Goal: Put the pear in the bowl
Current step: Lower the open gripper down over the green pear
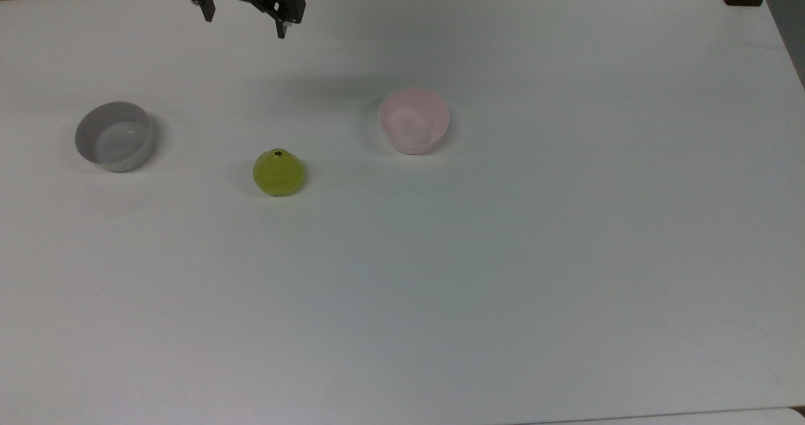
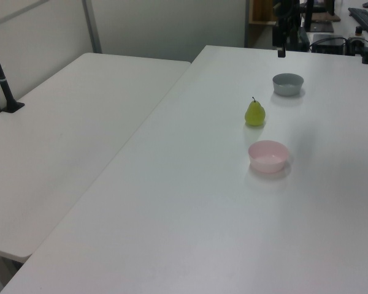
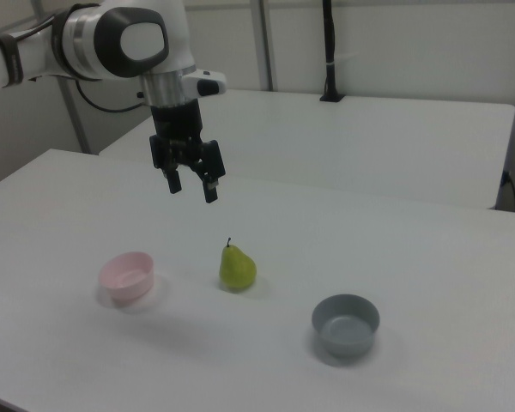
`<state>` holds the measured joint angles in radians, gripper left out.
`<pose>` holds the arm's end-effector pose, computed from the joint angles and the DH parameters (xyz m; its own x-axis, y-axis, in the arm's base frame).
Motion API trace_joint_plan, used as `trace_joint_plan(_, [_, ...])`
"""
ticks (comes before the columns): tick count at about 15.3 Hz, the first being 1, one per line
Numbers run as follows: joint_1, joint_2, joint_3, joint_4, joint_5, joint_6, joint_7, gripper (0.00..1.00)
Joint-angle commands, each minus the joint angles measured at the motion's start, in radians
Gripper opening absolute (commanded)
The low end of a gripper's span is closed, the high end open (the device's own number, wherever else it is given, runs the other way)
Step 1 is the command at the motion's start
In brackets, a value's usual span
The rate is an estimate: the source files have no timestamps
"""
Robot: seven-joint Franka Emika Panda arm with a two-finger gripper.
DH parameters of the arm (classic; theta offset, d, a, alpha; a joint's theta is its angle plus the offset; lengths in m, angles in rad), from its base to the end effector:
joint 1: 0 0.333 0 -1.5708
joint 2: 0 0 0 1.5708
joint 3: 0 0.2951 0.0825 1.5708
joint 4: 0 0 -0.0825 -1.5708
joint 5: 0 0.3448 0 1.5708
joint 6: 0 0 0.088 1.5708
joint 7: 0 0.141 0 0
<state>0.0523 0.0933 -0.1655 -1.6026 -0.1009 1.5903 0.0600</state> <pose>0.5299 -0.0712 0.5100 0.9806 -0.1703 -0.0972 -0.1582 -0.9799 0.1213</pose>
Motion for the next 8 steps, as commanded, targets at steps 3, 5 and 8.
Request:
trace_joint_plan(3, [0.018,0.014,-0.043,-0.014,0.018,0.045,-0.042,1.0])
trace_joint_plan(5, [0.018,0.017,-0.043,-0.013,0.018,0.045,-0.043,1.0])
trace_joint_plan(8, [0.015,0.037,-0.042,-0.013,0.018,0.057,-0.113,1.0])
